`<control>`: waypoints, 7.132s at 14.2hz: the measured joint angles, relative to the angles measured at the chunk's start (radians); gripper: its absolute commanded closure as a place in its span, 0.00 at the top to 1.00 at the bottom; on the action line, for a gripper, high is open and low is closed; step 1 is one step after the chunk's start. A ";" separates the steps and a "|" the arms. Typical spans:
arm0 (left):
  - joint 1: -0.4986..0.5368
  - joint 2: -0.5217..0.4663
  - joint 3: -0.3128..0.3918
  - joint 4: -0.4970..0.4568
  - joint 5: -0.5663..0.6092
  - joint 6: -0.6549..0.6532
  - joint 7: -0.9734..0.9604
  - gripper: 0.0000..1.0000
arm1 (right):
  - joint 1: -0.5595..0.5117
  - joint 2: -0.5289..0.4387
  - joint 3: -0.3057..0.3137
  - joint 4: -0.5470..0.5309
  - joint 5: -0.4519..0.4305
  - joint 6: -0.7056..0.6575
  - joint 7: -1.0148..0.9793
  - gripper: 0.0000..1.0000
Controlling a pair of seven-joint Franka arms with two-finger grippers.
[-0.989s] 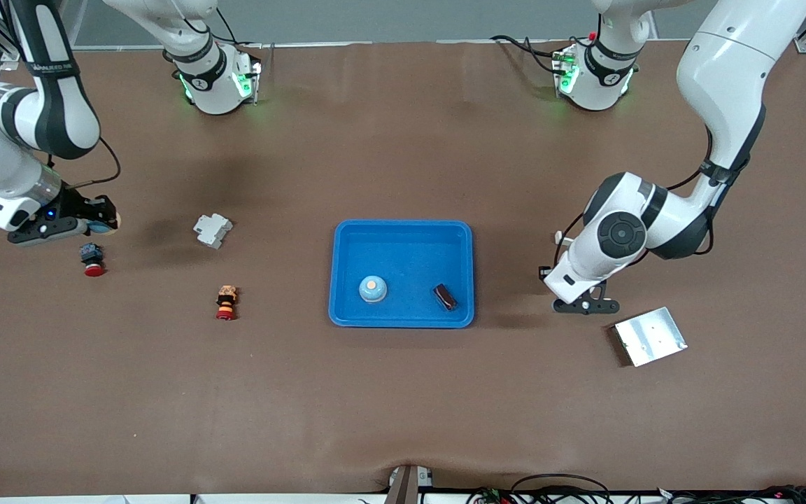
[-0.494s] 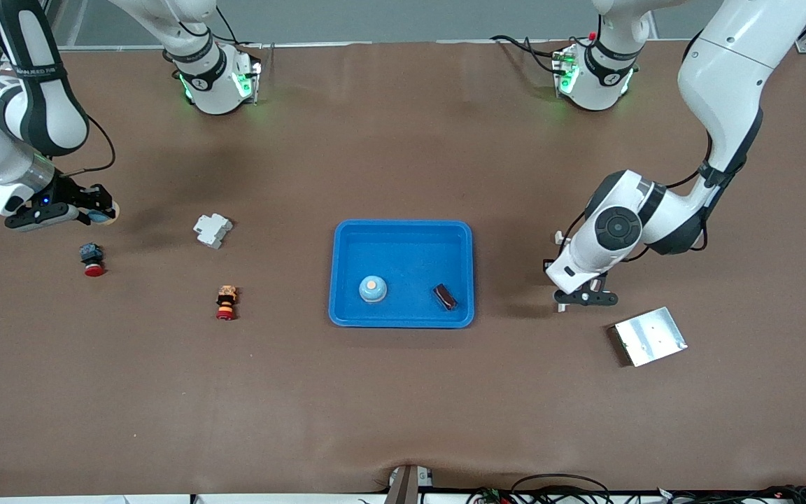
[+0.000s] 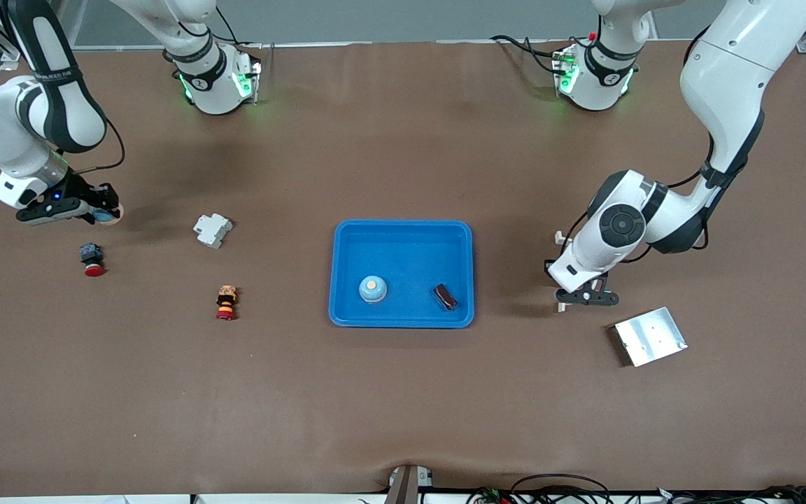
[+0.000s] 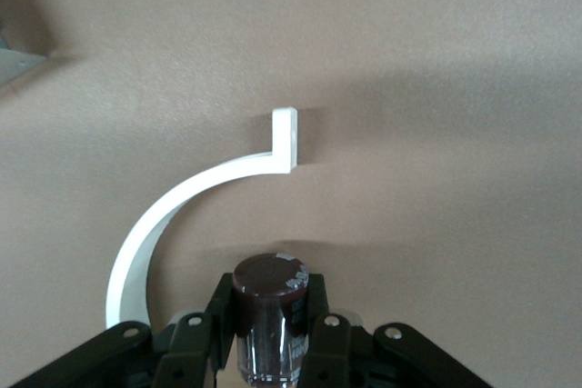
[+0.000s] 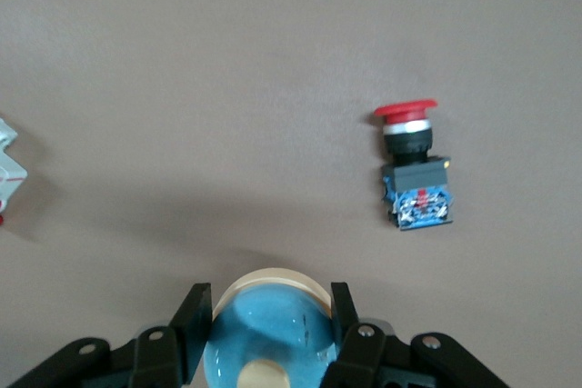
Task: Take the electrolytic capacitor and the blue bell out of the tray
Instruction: 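Set the capacitor inside the white arc while the right gripper sets the bell down, then move the left gripper and the right gripper back over the blue tray, then grasp the second capacitor with the left gripper while the right gripper grasps the bell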
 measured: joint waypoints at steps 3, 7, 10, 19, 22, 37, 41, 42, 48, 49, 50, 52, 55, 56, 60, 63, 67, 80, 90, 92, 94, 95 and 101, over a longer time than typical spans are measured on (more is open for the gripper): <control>0.000 0.005 0.000 -0.007 0.000 0.014 0.000 0.04 | -0.017 0.037 0.000 -0.003 0.022 0.015 -0.002 0.00; 0.001 0.013 0.000 -0.008 0.000 0.028 0.000 0.29 | -0.017 0.103 0.002 -0.004 0.047 0.068 -0.006 0.00; 0.004 0.019 0.001 -0.008 0.003 0.037 0.000 0.45 | -0.017 0.137 0.004 -0.003 0.056 0.095 -0.006 0.00; 0.013 0.028 0.001 -0.008 0.008 0.049 0.000 1.00 | -0.017 0.172 0.010 -0.003 0.082 0.124 -0.008 0.00; 0.013 0.028 0.001 -0.007 0.008 0.051 0.000 1.00 | -0.017 0.178 0.011 -0.003 0.084 0.129 -0.008 0.00; -0.039 0.015 -0.109 0.308 -0.171 -0.291 -0.255 1.00 | 0.081 0.113 0.024 0.123 0.095 -0.112 0.117 1.00; -0.117 0.026 -0.109 0.391 -0.232 -0.322 -0.499 1.00 | 0.142 0.029 0.028 0.155 0.095 -0.217 0.234 1.00; -0.136 0.035 -0.109 0.412 -0.244 -0.322 -0.564 1.00 | 0.157 0.020 0.028 0.170 0.095 -0.235 0.260 1.00; -0.288 0.142 -0.088 0.563 -0.252 -0.322 -0.918 1.00 | 0.309 -0.027 0.032 0.354 0.095 -0.466 0.515 1.00; -0.323 0.157 -0.063 0.582 -0.252 -0.322 -0.949 1.00 | 0.332 -0.030 0.033 0.392 0.094 -0.501 0.553 1.00; -0.359 0.170 -0.033 0.594 -0.252 -0.320 -0.972 1.00 | 0.359 -0.031 0.034 0.423 0.086 -0.521 0.600 1.00; -0.414 0.195 0.016 0.604 -0.252 -0.280 -1.016 1.00 | 0.434 -0.032 0.037 0.465 0.038 -0.537 0.736 1.00; -0.461 0.243 0.053 0.619 -0.252 -0.178 -1.086 1.00 | 0.577 -0.031 0.041 0.501 0.009 -0.564 0.976 1.00; -0.486 0.260 0.080 0.633 -0.252 -0.161 -1.099 1.00 | 0.623 -0.029 0.042 0.514 0.007 -0.566 1.048 1.00; -0.568 0.307 0.174 0.662 -0.252 -0.102 -1.111 1.00 | 0.744 0.024 0.042 0.597 0.005 -0.569 1.252 1.00; -0.569 0.323 0.178 0.667 -0.252 -0.097 -1.111 1.00 | 0.827 0.151 0.042 0.725 0.005 -0.566 1.394 1.00; -0.570 0.350 0.179 0.667 -0.252 -0.096 -1.111 1.00 | 0.894 0.352 0.041 0.857 0.005 -0.487 1.498 1.00; -0.577 0.369 0.186 0.670 -0.252 -0.083 -1.111 0.32 | 1.005 0.719 0.039 1.081 -0.002 -0.319 1.664 1.00; -0.577 0.369 0.200 0.679 -0.252 -0.080 -1.110 0.03 | 1.050 0.809 0.031 1.083 -0.004 -0.230 1.732 1.00; -0.577 0.367 0.200 0.686 -0.252 -0.080 -1.110 0.02 | 1.050 0.809 0.027 1.084 -0.007 -0.230 1.732 1.00; -0.576 0.358 0.201 0.699 -0.252 -0.080 -1.110 0.03 | 1.050 0.809 0.025 1.085 -0.022 -0.231 1.732 1.00; -0.574 0.347 0.201 0.704 -0.252 -0.081 -1.110 0.02 | 1.050 0.810 0.024 1.085 -0.029 -0.231 1.732 1.00; -0.546 0.248 0.201 0.707 -0.252 -0.242 -0.941 0.03 | 1.050 0.814 0.020 1.087 -0.032 -0.232 1.733 0.06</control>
